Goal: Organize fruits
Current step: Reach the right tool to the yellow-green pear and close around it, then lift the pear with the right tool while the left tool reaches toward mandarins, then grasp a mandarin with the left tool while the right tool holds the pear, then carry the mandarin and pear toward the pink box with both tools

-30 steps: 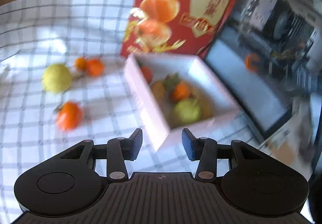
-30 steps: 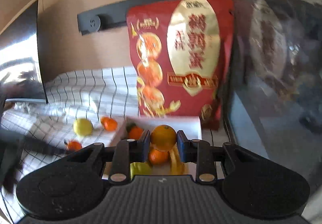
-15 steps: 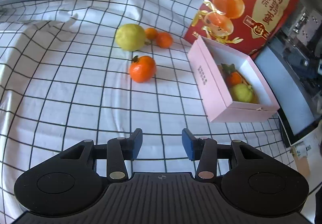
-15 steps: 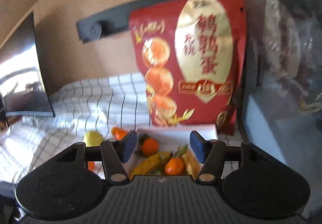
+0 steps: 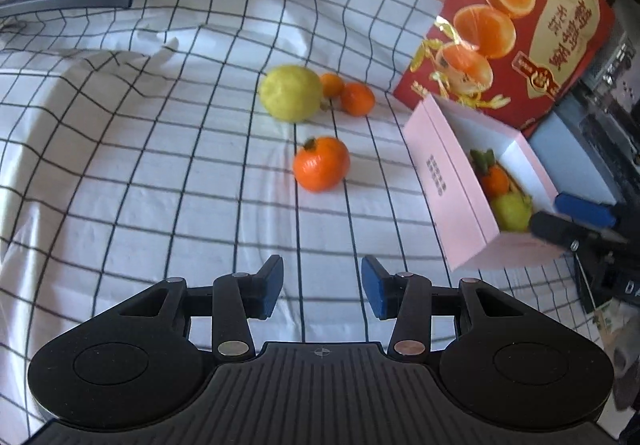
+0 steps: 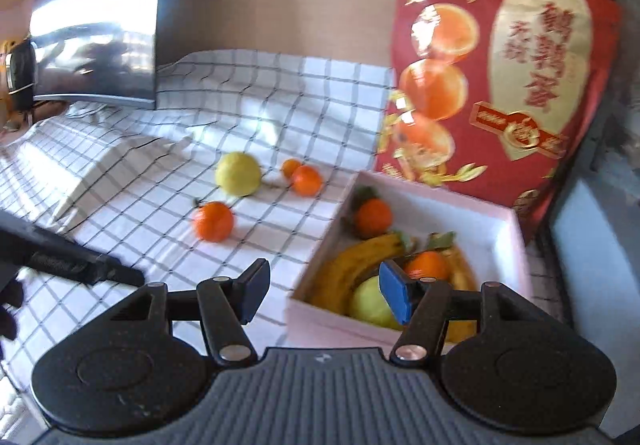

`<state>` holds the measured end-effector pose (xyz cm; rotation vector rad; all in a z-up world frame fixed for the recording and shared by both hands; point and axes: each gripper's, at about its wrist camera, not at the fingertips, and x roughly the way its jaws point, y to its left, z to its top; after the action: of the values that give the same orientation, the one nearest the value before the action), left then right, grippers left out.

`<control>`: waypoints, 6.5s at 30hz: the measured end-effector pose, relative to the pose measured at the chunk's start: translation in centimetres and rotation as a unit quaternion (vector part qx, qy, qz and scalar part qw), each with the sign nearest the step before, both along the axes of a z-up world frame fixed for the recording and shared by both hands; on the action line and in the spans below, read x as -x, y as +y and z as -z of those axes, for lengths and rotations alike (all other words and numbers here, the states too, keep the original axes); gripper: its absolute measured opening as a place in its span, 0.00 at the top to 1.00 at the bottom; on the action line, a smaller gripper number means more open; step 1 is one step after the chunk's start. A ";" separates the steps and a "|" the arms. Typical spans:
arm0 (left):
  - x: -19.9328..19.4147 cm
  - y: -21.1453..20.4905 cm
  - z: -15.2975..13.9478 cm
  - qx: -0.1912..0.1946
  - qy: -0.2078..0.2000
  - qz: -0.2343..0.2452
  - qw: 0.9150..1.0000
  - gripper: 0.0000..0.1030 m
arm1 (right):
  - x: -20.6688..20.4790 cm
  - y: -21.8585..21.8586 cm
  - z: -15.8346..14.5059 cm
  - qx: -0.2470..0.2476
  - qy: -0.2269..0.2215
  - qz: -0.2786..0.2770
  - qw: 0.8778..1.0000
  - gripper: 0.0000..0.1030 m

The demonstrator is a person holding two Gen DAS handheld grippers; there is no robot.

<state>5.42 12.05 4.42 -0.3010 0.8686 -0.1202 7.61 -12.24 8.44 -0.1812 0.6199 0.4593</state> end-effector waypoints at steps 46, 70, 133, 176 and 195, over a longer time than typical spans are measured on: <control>-4.8 13.2 2.1 0.069 -0.013 -0.071 0.995 0.54 | -14.9 20.9 4.7 0.021 0.009 -0.066 0.998 0.59; -5.9 14.9 0.7 0.053 -0.032 -0.097 0.993 0.54 | -8.3 20.4 2.3 0.009 -0.068 -0.160 0.985 0.36; -21.5 -2.5 -2.4 0.000 0.016 0.048 0.999 0.54 | 5.8 -2.5 3.1 -0.035 0.055 0.092 0.994 0.41; -7.5 -5.7 -2.0 0.075 0.036 0.094 0.992 0.64 | 8.3 -6.8 4.1 -0.026 0.049 0.077 0.995 0.41; -8.4 -14.0 -12.2 0.114 -0.084 0.157 0.977 0.64 | 8.2 -11.7 1.2 -0.058 -0.014 0.123 0.991 0.41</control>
<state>13.87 -1.98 16.62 -0.3609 0.7303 -0.5360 -0.63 -23.92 7.25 0.0004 0.5786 0.2521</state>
